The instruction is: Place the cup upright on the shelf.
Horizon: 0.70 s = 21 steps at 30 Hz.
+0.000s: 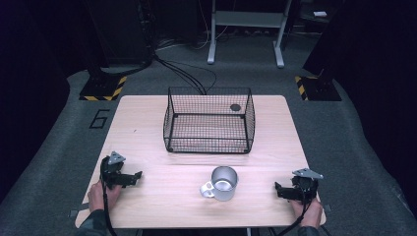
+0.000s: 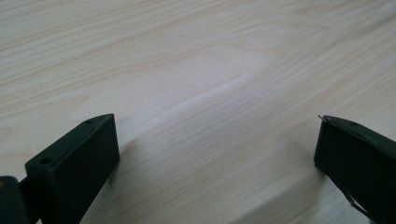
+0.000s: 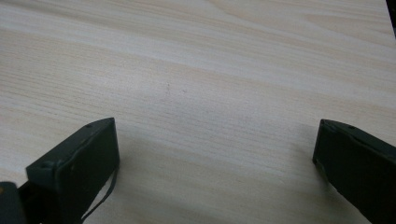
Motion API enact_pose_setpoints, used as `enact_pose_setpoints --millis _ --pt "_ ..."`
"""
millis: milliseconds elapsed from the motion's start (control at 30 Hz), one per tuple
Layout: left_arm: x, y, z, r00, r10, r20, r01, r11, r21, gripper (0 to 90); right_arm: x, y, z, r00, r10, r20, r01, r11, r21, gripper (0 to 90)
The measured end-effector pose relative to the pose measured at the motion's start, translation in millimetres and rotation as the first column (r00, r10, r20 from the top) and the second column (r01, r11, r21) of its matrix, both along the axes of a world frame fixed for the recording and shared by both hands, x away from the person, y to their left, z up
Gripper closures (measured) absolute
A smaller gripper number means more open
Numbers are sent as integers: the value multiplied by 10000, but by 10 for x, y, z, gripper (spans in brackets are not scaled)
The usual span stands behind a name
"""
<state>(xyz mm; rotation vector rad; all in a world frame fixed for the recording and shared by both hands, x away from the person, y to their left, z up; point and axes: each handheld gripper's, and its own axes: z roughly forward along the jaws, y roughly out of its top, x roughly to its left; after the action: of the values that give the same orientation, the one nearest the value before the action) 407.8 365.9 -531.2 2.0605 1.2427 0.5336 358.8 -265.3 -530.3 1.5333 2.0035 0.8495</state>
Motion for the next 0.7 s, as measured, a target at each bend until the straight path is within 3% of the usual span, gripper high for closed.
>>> enact_pose_setpoints --millis 67,300,333,367,400,700 --pt "1 -5 -9 9999 55 111 -54 10000 -45 0 0 0 0 10000 -1 -2 1 10000 1 0" --pt "0 2 3 10000 -21 -42 21 10000 -19 0 2 -1 -1 10000 8 0 -8 10000 -25 0" --pt "1 -5 -9 9999 54 101 -54 10000 -64 0 4 7 -1 10000 -63 6 63 10000 43 0" --pt "-1 2 3 10000 -15 -42 15 10000 -17 0 3 7 0 10000 -63 3 63 10000 34 0" --pt "1 -6 -11 9999 76 130 -76 10000 -64 0 3 6 3 10000 -36 -23 36 10000 -33 0" --pt "2 -5 -8 9999 63 93 -62 10000 -73 0 24 31 44 9990 5 -451 -4 10000 18 0"
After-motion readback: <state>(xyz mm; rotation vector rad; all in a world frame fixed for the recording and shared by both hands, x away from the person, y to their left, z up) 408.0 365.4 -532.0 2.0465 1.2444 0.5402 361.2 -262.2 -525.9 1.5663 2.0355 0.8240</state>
